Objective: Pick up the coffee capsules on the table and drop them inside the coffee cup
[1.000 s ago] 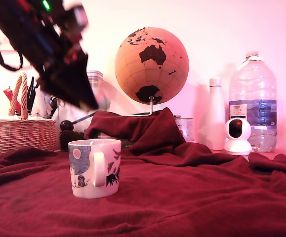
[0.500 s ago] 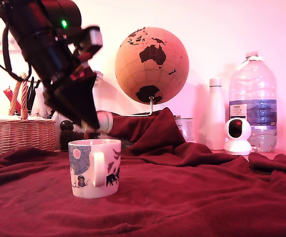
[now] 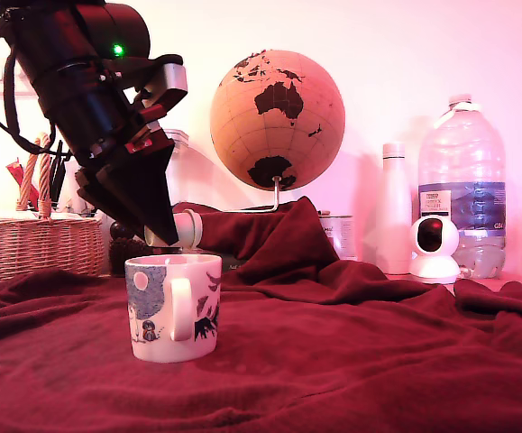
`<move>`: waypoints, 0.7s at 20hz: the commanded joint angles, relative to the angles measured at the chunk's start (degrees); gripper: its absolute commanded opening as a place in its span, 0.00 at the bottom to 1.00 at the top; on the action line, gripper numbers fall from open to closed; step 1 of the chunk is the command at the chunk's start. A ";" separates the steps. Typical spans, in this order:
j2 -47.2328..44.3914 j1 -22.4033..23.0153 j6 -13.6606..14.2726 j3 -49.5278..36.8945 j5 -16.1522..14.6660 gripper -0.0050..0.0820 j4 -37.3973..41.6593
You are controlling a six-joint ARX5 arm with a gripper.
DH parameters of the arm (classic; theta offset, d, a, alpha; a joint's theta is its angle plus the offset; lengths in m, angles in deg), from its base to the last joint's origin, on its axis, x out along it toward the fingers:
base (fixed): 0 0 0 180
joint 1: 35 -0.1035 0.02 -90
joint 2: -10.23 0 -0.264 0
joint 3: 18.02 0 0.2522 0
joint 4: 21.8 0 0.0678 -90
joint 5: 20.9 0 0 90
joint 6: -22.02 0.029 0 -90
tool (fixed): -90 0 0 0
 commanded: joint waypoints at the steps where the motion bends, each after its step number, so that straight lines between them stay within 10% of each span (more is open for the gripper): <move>1: -0.96 0.17 0.37 -0.11 -0.11 0.28 0.59; 5: -0.96 0.15 -0.11 -0.11 -0.02 0.29 1.33; 9: -0.96 0.17 -1.86 -0.11 0.87 0.82 1.79; 14: -0.96 0.17 -3.28 -0.11 1.25 0.83 1.29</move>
